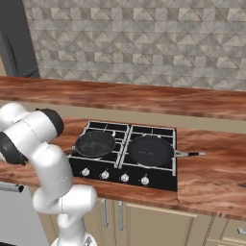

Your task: Place both pans onto different burners. Then place the lemon wedge and the steak on different pans.

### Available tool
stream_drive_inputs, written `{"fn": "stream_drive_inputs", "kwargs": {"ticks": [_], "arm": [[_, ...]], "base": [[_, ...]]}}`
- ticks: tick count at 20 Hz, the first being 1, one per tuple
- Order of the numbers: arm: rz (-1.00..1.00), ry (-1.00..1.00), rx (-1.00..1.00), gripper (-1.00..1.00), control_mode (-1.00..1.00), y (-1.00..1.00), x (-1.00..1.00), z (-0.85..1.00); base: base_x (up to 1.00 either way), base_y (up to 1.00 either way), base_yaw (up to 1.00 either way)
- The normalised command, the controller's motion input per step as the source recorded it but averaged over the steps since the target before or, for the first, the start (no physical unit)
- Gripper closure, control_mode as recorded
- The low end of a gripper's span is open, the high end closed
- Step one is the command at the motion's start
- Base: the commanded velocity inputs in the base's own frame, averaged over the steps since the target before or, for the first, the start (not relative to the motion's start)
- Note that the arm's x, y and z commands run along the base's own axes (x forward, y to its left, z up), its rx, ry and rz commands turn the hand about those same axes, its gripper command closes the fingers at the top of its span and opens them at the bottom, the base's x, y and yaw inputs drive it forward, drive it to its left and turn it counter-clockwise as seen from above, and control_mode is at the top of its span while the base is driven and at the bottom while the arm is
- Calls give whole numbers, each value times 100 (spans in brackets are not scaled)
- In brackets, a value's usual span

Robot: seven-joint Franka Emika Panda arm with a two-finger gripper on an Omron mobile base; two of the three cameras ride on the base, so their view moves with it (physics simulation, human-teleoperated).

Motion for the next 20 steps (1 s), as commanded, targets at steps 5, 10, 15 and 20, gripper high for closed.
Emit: {"fn": "stream_drive_inputs", "kwargs": {"ticks": [5, 10, 15, 20], "arm": [[0, 0, 0, 100, -100, -18, 0, 47], [0, 1, 0, 100, -100, -25, 0, 57], [-1, 1, 0, 100, -100, -29, 0, 64], [0, 0, 0, 100, -100, -40, 0, 54]], "base": [[0, 0, 0], [0, 0, 0], [0, 0, 0], [0, 0, 0]]}}
